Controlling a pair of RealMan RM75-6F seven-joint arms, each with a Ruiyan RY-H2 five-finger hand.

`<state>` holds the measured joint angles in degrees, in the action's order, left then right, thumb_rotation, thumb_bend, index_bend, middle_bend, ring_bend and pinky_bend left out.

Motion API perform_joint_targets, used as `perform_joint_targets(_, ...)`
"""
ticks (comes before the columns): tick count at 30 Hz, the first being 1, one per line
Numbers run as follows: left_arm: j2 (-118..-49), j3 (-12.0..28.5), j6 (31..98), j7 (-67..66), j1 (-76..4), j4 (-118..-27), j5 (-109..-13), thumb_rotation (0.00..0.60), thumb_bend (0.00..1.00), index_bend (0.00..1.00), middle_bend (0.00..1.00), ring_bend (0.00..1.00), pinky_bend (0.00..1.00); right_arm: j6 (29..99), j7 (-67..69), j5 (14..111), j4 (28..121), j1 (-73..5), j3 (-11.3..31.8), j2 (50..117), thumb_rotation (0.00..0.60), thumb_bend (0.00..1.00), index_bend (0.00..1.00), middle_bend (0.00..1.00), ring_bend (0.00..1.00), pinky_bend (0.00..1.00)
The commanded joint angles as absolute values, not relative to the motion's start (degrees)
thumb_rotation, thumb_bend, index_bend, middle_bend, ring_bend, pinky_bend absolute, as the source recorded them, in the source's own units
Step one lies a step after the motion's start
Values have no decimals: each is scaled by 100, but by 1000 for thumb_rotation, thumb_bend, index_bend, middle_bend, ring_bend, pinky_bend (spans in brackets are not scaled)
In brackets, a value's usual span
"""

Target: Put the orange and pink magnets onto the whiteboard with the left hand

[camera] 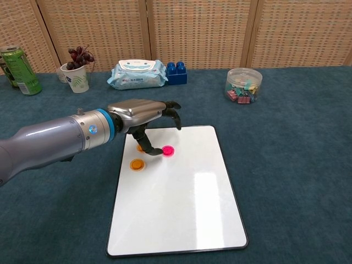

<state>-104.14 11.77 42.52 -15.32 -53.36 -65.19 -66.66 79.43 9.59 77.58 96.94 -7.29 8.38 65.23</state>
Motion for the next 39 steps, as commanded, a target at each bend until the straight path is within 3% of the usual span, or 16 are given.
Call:
perform_joint_targets(1, -10363, 1179, 4256, -1551, -5334, -6570, -6621, 600, 294, 233, 0, 0, 0, 7933, 962, 7755, 9695, -731, 835, 6517, 600, 260, 0, 0, 0, 0)
perform_joint_targets(12, -9612, 1106, 4788, -1422, -4935, -7018, -6697, 600, 350, 238, 0, 0, 0, 7935, 958, 7765, 9707, -731, 831, 6510, 600, 260, 0, 0, 0, 0)
perform_joint_targets(17, -9252, 991, 4915, -1224, -4646, -6992, -6652, 600, 369, 316, 0, 0, 0, 7950, 944, 7768, 9713, -727, 831, 6516, 600, 259, 0, 0, 0, 0)
perform_joint_targets(25, -9015, 795, 4824, -346, -4135, -6127, -6573, 600, 383, 344, 0, 0, 0, 7948, 883, 7768, 9720, -732, 825, 6519, 600, 260, 0, 0, 0, 0)
perform_joint_targets(39, -9357, 680, 4469, 762, -3891, -4692, -6870, 600, 386, 353, 0, 0, 0, 7943, 842, 7749, 9739, -733, 825, 6521, 600, 260, 0, 0, 0, 0)
